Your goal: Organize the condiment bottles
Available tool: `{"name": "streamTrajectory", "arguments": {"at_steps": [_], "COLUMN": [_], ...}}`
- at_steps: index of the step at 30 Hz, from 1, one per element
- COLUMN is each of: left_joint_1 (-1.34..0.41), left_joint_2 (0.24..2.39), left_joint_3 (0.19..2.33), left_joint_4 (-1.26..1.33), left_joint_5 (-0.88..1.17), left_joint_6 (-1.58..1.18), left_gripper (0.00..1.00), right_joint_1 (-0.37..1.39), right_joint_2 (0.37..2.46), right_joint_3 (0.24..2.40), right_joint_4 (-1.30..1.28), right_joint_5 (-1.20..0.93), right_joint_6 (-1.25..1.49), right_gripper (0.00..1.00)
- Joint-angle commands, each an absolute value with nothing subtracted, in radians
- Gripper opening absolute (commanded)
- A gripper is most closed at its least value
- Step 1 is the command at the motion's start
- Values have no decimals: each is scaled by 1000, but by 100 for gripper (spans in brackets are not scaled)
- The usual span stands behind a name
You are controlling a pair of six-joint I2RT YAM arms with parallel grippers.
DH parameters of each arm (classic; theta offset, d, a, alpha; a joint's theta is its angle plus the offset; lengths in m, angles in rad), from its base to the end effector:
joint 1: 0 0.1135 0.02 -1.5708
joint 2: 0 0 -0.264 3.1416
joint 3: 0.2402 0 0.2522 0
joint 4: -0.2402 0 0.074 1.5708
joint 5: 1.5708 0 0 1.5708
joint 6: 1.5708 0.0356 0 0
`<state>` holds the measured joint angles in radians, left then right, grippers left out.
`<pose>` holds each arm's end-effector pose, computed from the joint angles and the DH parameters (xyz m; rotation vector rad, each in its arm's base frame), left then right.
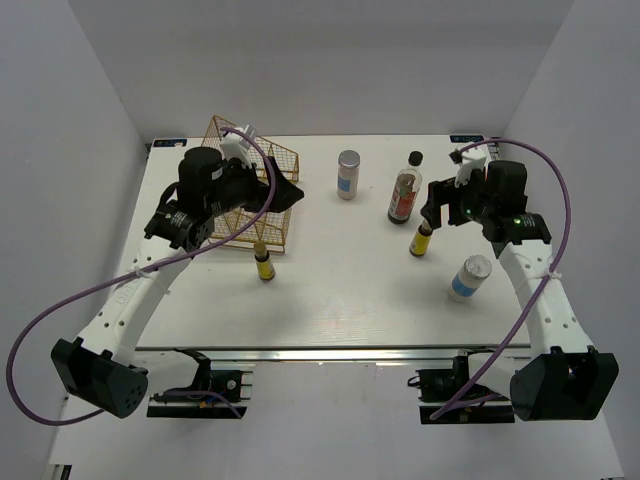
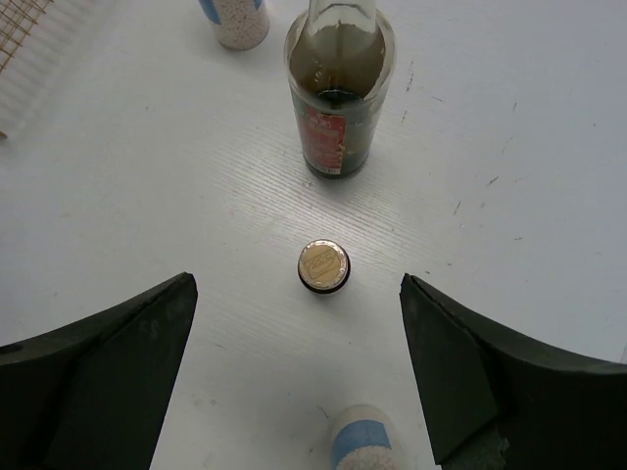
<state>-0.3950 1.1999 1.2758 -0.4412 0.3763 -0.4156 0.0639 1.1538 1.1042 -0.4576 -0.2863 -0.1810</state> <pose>0.2387 -0.1137 0.3997 0.2415 2.0026 -0.8926 0.2541 0.0263 0.3501 -0.4241 2.0190 0.2250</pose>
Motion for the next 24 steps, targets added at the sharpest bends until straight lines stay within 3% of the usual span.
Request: {"name": "streamTrajectory", "arguments": {"at_steps": [1, 7, 16, 21, 24], "left_joint_1": [-396, -397, -426, -512, -546], "left_joint_2": [1196, 1213, 1227, 1337, 1431], "left_joint_3": [1333, 1345, 1359, 1451, 1538], "left_joint_4": [-428, -420, -410, -413, -423], "left_joint_5": [354, 356, 331, 284, 284], "left_joint_6": [-407, -405, -399, -373, -362], "left_gripper": [98, 98, 94, 75, 50], "right_joint_1": [63, 63, 64, 64, 63], "right_joint_2": [1157, 1163, 1229, 1195, 1160], "right_joint_3": [1161, 1241, 1348, 1319, 1286], "right_joint_4": [-463, -558, -637, -552, -511], "right_joint_5": [-294, -495, -581, -502, -457], "right_joint_6": [-202, -455, -446, -281, -216], "right_gripper": [89, 89, 89, 89, 84]}}
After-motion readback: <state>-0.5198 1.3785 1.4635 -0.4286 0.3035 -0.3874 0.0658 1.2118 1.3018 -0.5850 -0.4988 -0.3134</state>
